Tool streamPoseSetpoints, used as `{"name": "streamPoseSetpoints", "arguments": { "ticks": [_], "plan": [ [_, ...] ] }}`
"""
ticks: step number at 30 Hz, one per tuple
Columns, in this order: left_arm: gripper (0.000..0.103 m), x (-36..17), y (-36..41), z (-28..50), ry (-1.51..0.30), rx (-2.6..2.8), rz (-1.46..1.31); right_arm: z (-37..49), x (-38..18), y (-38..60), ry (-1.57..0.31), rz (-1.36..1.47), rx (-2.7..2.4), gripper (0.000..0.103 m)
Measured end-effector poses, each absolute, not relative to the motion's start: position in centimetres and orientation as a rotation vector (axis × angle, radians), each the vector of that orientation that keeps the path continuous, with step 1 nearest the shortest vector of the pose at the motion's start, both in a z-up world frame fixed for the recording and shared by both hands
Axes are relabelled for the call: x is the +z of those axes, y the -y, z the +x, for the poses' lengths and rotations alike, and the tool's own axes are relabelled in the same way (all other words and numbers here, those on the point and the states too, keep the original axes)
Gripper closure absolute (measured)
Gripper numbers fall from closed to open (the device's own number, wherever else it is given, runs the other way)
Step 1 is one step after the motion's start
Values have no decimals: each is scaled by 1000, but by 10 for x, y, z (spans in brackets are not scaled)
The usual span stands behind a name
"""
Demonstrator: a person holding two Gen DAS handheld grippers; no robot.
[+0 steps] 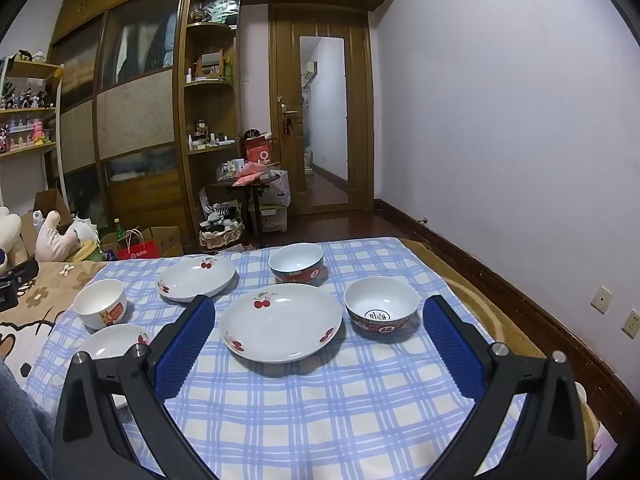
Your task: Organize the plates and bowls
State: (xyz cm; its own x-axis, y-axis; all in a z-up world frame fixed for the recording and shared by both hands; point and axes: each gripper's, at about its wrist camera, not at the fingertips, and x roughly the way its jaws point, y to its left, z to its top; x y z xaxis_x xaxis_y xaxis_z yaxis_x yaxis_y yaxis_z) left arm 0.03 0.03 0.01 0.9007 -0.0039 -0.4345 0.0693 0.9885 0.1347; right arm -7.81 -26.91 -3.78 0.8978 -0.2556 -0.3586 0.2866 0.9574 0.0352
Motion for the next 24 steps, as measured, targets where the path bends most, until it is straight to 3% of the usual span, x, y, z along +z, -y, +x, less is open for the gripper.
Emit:
{"name": "streamPoseSetpoints", "arguments": {
  "ticks": [24],
  "plan": [
    [4, -3, 0, -1, -455, -48, 160, -78, -37, 270, -364, 98, -281, 0]
  ]
}}
